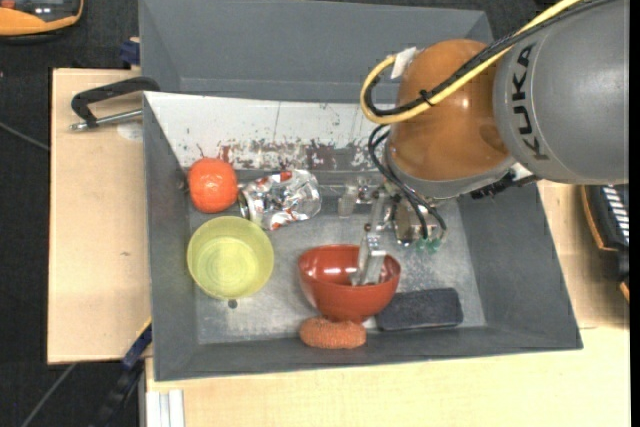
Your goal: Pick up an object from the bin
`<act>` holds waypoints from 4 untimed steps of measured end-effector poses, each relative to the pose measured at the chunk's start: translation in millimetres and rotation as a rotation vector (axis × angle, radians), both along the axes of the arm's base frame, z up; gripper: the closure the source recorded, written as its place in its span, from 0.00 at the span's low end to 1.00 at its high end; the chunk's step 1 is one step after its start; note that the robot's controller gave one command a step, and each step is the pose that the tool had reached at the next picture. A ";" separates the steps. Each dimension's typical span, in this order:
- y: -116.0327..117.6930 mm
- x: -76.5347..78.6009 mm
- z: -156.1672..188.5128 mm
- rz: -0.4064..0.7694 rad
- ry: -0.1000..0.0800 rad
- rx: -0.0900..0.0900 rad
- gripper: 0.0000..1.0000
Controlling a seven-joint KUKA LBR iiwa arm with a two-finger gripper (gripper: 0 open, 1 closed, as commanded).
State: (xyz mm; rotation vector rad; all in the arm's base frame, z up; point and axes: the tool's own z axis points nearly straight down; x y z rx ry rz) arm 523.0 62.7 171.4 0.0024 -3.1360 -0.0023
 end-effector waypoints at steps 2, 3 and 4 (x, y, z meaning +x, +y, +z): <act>17.7 63.8 -49.4 0.359 -0.014 0.003 0.00; 17.7 65.3 -45.0 0.357 -0.021 0.003 1.00; 117.6 76.8 2.2 0.421 -0.035 0.009 1.00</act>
Offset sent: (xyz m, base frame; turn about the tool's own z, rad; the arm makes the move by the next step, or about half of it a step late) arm 0.0271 0.0012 0.1329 -0.1312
